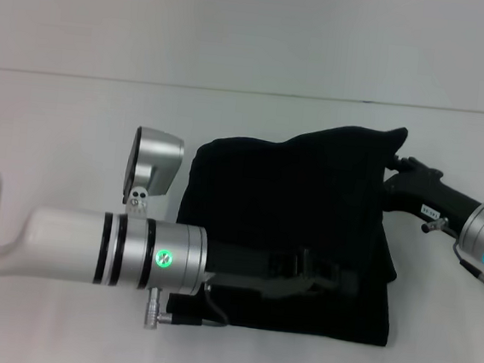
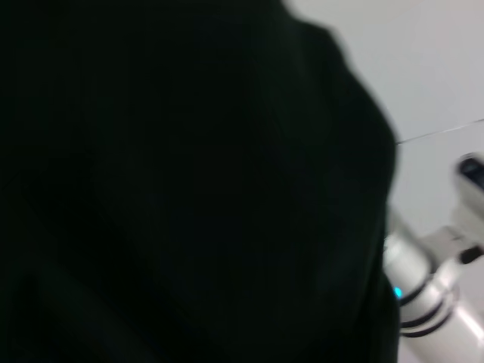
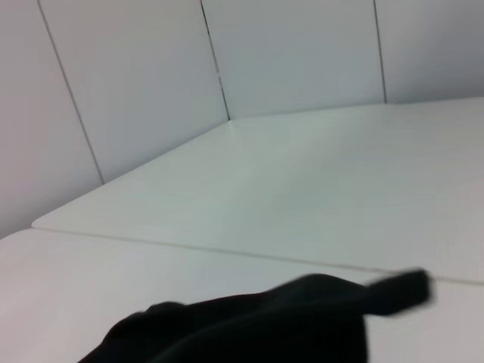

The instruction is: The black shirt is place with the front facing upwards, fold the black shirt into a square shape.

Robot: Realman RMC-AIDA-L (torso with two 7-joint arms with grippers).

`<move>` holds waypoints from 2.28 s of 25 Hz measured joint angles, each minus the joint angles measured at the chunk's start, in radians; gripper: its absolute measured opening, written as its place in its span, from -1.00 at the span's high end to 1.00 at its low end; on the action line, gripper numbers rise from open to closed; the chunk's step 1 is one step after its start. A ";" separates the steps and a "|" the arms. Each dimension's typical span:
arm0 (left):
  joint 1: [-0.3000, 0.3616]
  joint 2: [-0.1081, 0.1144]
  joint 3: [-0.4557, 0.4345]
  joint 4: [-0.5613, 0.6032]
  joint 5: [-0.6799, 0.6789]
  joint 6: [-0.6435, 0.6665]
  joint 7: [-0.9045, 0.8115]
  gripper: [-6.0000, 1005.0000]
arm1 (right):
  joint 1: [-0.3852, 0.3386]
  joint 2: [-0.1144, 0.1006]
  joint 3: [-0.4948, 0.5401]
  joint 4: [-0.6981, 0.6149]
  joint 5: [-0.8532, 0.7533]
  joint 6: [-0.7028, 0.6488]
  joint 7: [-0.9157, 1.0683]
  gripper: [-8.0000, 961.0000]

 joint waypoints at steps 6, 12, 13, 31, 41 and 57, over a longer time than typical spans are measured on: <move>-0.010 -0.002 0.027 -0.034 0.000 -0.089 0.041 0.85 | -0.010 -0.003 0.002 -0.022 0.013 0.015 -0.001 -0.90; -0.030 -0.004 0.028 -0.058 -0.002 -0.137 0.086 0.84 | -0.026 -0.004 0.005 -0.025 0.076 0.085 -0.001 -0.90; -0.034 -0.004 0.028 -0.062 -0.002 -0.137 0.089 0.80 | -0.031 -0.004 0.005 -0.025 0.099 0.095 -0.001 -0.90; -0.022 0.003 -0.015 0.005 -0.112 0.230 0.259 -0.14 | -0.192 -0.016 0.051 -0.035 0.269 -0.204 0.009 -0.90; 0.141 0.073 -0.038 0.139 -0.143 0.096 0.138 -0.73 | -0.205 -0.008 -0.058 -0.065 -0.098 -0.341 -0.096 -0.90; 0.175 0.139 0.001 0.138 -0.092 -0.076 -0.110 -0.78 | -0.224 -0.012 -0.029 -0.086 -0.084 -0.264 -0.102 -0.90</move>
